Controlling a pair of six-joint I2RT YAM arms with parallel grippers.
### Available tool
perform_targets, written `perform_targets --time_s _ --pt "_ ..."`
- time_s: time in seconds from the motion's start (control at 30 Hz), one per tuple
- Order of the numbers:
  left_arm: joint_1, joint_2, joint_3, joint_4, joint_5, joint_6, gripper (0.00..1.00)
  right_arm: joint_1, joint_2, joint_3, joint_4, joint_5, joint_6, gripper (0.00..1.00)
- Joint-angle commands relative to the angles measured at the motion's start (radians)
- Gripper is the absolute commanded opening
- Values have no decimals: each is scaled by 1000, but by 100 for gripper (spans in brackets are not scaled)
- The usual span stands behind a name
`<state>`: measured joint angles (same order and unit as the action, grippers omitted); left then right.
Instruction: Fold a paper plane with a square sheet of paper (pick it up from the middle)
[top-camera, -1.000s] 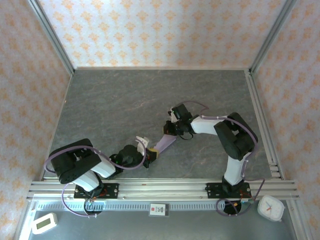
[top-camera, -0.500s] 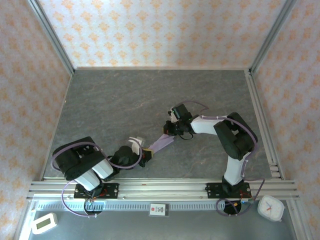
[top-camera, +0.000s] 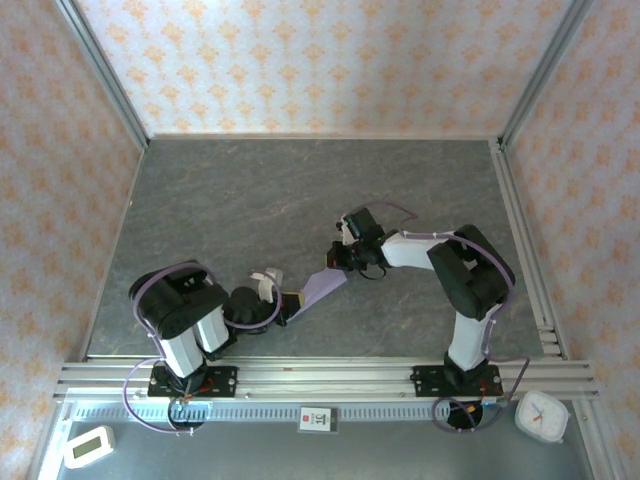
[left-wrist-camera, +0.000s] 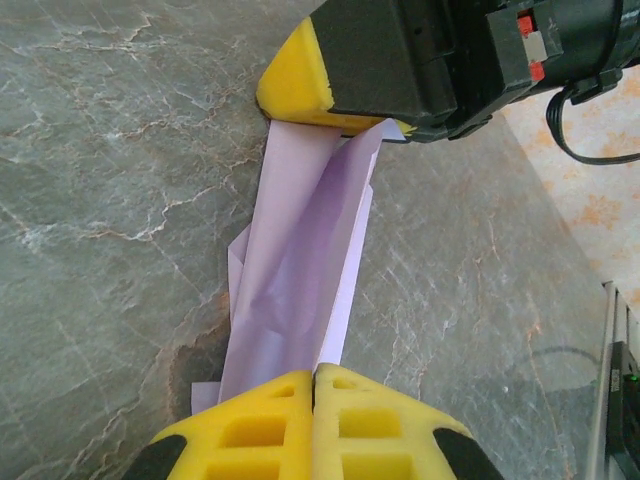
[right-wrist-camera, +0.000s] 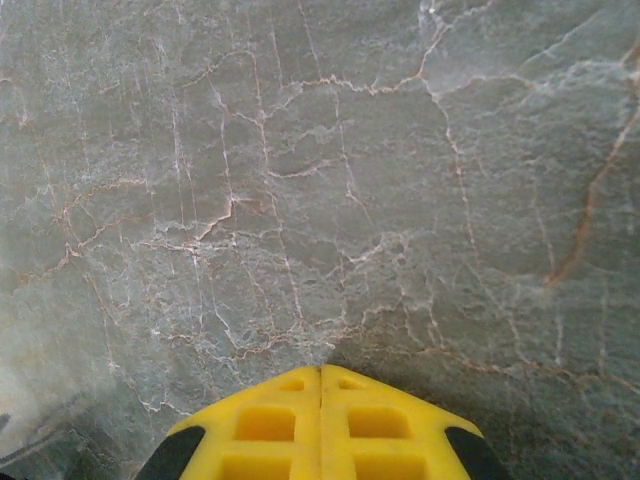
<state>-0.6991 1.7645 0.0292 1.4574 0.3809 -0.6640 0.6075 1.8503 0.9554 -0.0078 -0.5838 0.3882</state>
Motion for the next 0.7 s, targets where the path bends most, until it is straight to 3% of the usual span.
perform_targets --time_s 0.0,0.17,0.33,0.5,0.67 --pt "8 68 10 -63 35 -37 0 12 39 4 -66 80 -5 0" --pt "6 90 18 -85 34 -30 0 -12 -48 43 -87 135 20 0" --pt "-7 39 36 -211 0 8 0 -26 -163 19 -71 180 64 0" --pt "-56 -45 86 -414 -75 69 0 -25 -282 -79 7 172 122 0" --pt "-56 -13 94 -408 -85 51 0 27 -336 -159 65 149 170 0"
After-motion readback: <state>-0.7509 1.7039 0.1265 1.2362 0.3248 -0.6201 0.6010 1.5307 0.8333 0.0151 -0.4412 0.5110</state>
